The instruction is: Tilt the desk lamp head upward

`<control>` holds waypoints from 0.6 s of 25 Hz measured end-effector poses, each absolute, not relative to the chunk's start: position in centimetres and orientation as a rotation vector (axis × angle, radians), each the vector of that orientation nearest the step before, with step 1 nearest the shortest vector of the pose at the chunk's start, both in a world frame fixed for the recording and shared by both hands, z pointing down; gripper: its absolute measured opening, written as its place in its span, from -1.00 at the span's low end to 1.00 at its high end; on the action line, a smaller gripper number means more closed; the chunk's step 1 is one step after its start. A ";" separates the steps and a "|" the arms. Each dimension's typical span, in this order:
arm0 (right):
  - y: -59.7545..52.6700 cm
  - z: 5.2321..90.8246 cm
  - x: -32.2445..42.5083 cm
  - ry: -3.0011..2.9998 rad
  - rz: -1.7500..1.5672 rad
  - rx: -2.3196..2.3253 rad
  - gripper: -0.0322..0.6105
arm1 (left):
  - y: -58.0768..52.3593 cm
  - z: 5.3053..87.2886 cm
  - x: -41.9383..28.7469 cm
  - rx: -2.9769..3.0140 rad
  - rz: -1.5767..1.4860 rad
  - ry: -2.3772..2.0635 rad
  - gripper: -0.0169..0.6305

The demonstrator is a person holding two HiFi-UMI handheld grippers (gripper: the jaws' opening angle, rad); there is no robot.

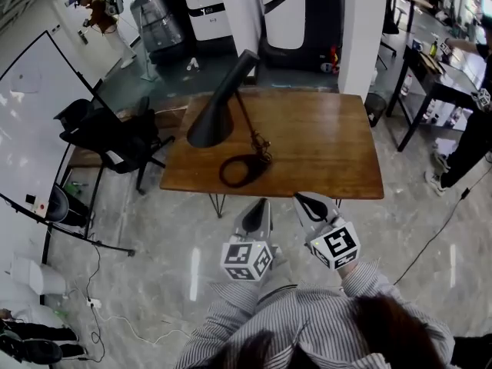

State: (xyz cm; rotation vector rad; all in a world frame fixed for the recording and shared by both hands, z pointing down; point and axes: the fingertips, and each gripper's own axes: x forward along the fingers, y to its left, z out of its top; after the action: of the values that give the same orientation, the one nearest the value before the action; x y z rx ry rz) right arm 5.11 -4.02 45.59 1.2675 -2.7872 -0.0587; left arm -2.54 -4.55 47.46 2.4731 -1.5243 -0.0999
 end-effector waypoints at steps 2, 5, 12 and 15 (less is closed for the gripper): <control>-6.8 44.6 4.4 -2.789 -0.121 1.267 -0.90 | -7.6 46.8 -3.4 2.506 -0.105 -1.532 -0.94; -10.6 43.3 3.5 -2.795 -0.178 1.284 -0.90 | -12.0 46.6 -4.8 2.521 -0.099 -1.530 -0.91; -16.7 40.6 1.3 -2.744 -0.336 1.288 -0.90 | -19.4 46.9 -6.4 2.540 -0.024 -1.534 -0.73; -18.7 39.5 0.8 -2.687 -0.494 1.264 -0.90 | -21.8 47.5 -6.5 2.528 0.000 -1.541 -0.63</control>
State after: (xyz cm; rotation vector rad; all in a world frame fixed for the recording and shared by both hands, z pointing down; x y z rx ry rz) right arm 0.80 -18.70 39.51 1.2642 -2.6874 -0.4936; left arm -6.48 -21.83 47.48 2.5285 -1.5411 0.0001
